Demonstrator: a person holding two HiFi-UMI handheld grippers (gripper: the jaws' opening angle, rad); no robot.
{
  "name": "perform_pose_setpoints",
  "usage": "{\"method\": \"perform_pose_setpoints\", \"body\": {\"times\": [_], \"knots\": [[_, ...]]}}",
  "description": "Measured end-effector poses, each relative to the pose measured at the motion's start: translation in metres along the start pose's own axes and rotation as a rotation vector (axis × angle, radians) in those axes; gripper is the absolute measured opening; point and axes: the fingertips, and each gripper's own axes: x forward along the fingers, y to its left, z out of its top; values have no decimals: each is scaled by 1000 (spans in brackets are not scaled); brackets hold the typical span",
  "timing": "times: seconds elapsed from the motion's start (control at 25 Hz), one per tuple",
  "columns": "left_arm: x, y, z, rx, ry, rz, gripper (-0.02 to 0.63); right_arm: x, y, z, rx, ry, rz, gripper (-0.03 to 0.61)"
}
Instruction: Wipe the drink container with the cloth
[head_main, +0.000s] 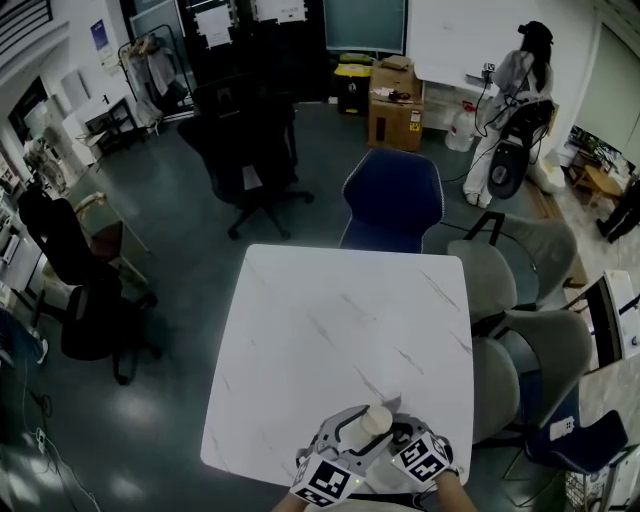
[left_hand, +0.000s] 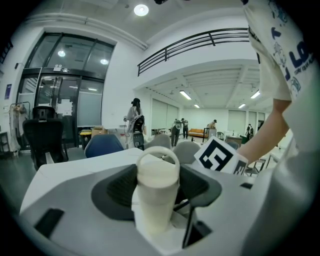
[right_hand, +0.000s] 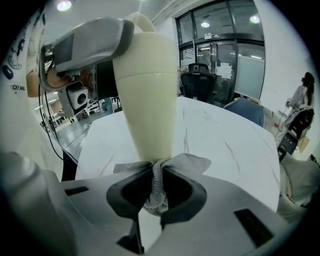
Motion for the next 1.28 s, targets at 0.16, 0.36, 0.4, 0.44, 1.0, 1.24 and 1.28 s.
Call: {"method": "perform_pose_setpoints", "body": {"times": [0.16, 0.36, 0.4, 0.44, 1.0, 1.24, 1.28], "knots": [[-1, 0, 0, 9, -2, -12, 260, -3, 1, 1, -3, -7, 8, 48], [-2, -1, -2, 24, 1, -49, 260, -9, 2, 6, -14, -17, 12, 48], [-3, -1, -2, 28, 3, -58, 261, -11, 2, 8, -16, -20, 13, 48], [-3, -1, -2, 32, 6, -66, 261, -12, 2, 9, -18, -25, 13, 48], [-2, 0, -3, 75, 26, -166, 259, -44, 2, 37, -68, -76, 8, 48], [-3, 0, -2, 93, 35, -204, 259, -57, 1, 50, -106, -98, 4, 48], [-3, 0, -2, 94, 36, -205, 260, -59, 1, 51, -109, -102, 4, 48]]}}
